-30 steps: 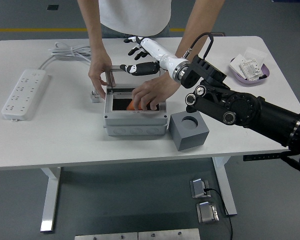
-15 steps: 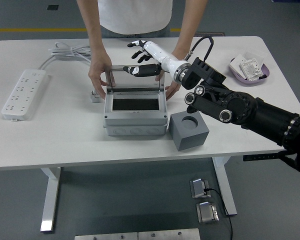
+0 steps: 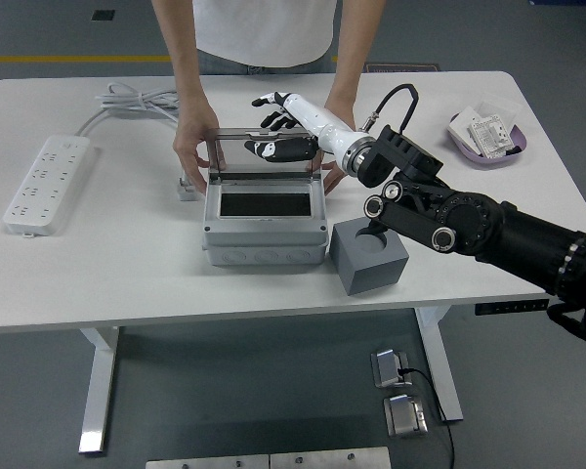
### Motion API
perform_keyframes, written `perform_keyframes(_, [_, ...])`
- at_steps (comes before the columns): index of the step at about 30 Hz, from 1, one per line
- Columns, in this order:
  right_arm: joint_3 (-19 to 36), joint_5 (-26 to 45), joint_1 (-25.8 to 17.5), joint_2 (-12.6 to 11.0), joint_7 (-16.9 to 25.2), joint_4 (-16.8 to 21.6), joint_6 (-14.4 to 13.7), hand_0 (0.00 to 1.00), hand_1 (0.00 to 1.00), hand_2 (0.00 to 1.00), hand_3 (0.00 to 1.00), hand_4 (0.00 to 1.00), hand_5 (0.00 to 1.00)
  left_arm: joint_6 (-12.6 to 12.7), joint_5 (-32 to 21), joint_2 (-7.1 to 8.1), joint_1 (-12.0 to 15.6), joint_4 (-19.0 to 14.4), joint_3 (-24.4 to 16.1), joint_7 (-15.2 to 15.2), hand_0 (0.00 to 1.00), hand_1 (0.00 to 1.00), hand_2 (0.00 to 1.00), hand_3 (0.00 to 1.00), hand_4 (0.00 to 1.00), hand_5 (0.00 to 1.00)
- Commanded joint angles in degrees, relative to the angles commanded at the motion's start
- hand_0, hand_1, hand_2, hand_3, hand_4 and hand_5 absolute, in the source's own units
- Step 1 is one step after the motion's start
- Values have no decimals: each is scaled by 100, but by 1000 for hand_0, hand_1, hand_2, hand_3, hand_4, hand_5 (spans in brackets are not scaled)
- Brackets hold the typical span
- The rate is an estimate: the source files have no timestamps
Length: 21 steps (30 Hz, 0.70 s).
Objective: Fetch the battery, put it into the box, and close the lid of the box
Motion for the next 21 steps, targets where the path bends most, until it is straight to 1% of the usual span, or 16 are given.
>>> perform_keyframes(7, [-76, -146, -60, -85, -83, 154, -40, 774, 645, 687, 862, 743, 426, 34, -143, -11, 19, 6, 110, -45, 646, 676, 564, 540, 419, 2])
perform_keyframes(15, [-184, -419, -78, -109, -178, 260, -55, 775, 644, 690, 860, 741, 428, 88, -129, -12, 37, 11, 138, -88, 646, 676, 564, 540, 417, 2])
perform_keyframes(16, [-194, -443, -81, -111, -186, 270, -55, 749, 641, 692, 857, 737, 428, 94, -129, -12, 38, 11, 137, -91, 645, 673, 564, 540, 409, 2])
perform_keyframes(21, [-231, -616, -82, -132, -257, 376, -38, 749, 641, 692, 857, 737, 428, 127, -136, -14, 65, 11, 146, -107, 645, 673, 564, 540, 409, 2])
